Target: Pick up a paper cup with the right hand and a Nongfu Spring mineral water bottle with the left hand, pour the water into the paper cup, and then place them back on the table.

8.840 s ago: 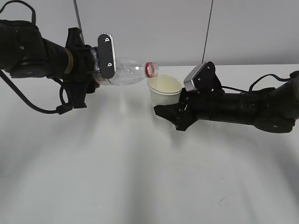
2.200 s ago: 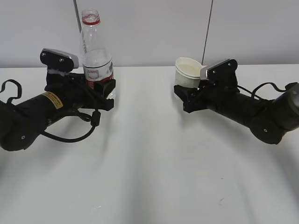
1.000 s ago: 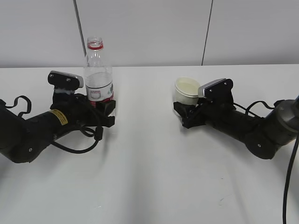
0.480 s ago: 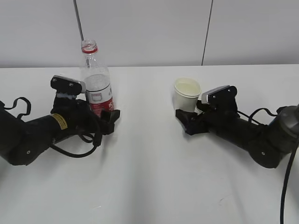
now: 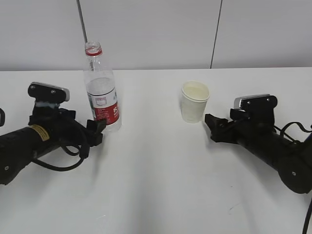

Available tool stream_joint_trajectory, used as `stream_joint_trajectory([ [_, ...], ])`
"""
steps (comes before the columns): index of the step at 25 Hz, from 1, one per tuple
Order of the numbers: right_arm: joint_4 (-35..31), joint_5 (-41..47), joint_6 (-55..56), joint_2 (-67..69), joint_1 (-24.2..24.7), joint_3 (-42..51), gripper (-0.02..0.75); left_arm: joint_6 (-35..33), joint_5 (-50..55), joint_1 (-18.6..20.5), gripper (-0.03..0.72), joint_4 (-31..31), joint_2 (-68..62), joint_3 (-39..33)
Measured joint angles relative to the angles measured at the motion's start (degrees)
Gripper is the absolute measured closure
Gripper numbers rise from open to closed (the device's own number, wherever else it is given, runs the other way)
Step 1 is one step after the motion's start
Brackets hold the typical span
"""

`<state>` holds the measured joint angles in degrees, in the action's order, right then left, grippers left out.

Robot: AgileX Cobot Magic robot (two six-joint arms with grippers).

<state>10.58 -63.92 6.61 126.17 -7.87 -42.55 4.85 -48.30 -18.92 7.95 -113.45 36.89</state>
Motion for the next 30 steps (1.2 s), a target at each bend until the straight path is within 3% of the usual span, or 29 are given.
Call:
stream_joint_trajectory([
  [5, -6.25, -0.08, -2.63, -0.40, 2.74, 0.95, 0.127, -5.52, -0.38, 1.98, 0.115, -9.02, 1.60, -1.13],
  [10, -7.76, -0.08, -2.86, -0.40, 7.62, -0.39, 0.138, -6.25, -0.30, 8.46, 0.115, -10.56, 1.60, -0.46],
  [14, -7.73, 2.84, -2.06, -0.71, 10.62, -2.92, 0.141, -6.90, 6.15, 13.01, 0.115, -10.56, 1.60, 2.67],
  [22, -4.01, 31.08, 1.68, -7.26, 12.06, -8.61, 0.142, -7.95, 34.53, 14.96, 0.115, -10.43, 5.93, 12.42],
  [30, -3.77, 70.19, 2.14, -14.96, 12.06, -19.62, 0.144, -7.99, 71.87, 15.04, 0.115, -6.95, 8.55, 27.57],
])
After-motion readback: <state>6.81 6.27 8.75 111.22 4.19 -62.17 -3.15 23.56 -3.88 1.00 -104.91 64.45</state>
